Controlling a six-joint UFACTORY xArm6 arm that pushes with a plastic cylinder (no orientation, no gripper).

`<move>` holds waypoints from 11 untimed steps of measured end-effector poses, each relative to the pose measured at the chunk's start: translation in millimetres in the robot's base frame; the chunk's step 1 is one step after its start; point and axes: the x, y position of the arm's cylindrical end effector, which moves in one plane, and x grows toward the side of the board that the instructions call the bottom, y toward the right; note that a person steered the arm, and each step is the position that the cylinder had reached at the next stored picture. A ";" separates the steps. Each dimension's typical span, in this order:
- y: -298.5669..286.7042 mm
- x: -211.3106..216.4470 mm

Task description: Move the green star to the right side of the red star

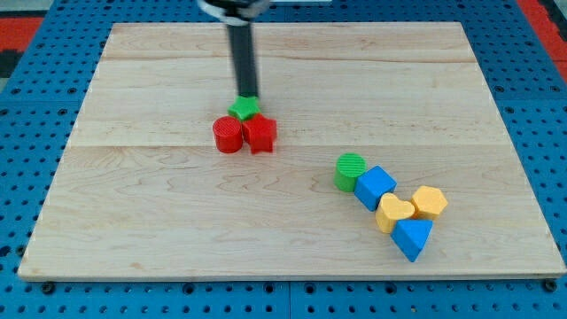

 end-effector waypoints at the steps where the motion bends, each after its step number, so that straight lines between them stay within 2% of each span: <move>1: 1.6 12.3; 2: -43.2 -42.7; 3: -77.6 -26.0; 4: -59.2 0.4; 6: 64.3 61.9; 7: 110.4 64.3; 8: 90.4 24.2; 9: 7.8 24.5; 10: -23.3 42.2; 11: 66.3 76.2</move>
